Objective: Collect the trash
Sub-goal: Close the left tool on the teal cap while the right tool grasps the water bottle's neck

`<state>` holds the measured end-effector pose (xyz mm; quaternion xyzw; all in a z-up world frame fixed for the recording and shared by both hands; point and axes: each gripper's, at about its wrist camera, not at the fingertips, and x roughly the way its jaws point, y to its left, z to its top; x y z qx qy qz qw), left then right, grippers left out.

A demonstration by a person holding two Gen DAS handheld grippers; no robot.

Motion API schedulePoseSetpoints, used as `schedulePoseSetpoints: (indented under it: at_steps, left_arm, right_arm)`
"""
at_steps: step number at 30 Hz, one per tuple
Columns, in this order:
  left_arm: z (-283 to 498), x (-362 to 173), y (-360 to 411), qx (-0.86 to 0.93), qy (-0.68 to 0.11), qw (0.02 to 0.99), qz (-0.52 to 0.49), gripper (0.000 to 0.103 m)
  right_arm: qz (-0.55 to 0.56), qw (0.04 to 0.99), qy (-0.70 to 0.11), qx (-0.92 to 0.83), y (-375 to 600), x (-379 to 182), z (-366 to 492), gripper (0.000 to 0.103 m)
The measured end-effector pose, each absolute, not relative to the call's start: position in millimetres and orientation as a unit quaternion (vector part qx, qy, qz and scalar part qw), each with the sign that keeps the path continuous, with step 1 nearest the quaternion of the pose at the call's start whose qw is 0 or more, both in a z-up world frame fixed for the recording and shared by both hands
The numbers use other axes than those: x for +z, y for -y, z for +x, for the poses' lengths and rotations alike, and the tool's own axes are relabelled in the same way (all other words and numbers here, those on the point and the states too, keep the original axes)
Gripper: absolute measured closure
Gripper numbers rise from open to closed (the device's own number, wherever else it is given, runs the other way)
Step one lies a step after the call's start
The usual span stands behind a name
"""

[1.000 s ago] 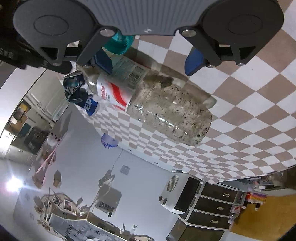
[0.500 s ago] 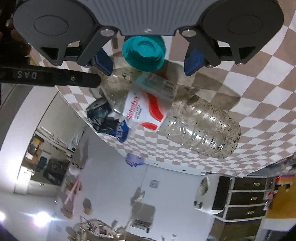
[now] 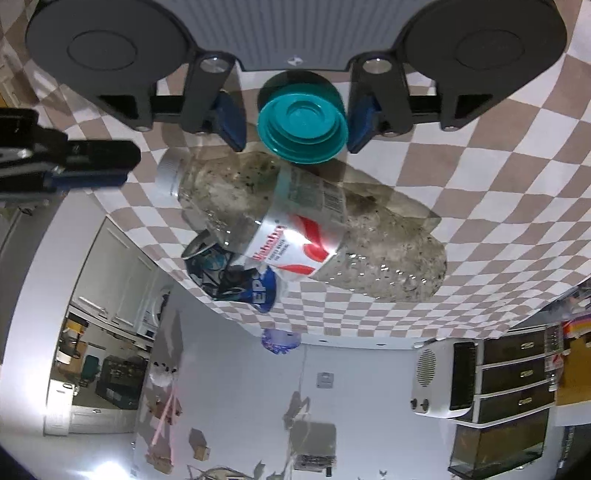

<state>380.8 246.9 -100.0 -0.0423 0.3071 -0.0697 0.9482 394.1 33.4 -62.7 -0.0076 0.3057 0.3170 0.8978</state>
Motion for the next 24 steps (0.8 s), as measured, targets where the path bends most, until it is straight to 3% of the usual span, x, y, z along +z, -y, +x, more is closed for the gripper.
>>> schedulePoseSetpoints:
  at_steps: [1,6,15,24]
  left_arm:
    - [380.1,-99.7,-245.4,-0.067,-0.308,0.948,-0.039,0.048]
    - [377.3,-98.9,-239.6,-0.062,-0.311,0.948,-0.011,0.052]
    - [371.7,-98.9,-237.9,-0.066,-0.314,0.947,0.011,0.053]
    - [366.8,-98.4,-235.9,-0.066,-0.312,0.948,0.021,0.053]
  right_arm:
    - [-0.015,0.9,-0.296,0.32,-34.5,-60.3,394.7,0.067]
    - [-0.086,0.901,-0.262,0.336,-52.2,-54.7,399.8,0.055]
    - [-0.22,0.869,-0.258,0.359,-98.6,-59.1,424.0,0.055]
    - [-0.203,0.87,-0.286,0.346,-99.2,-67.4,418.4,0.062]
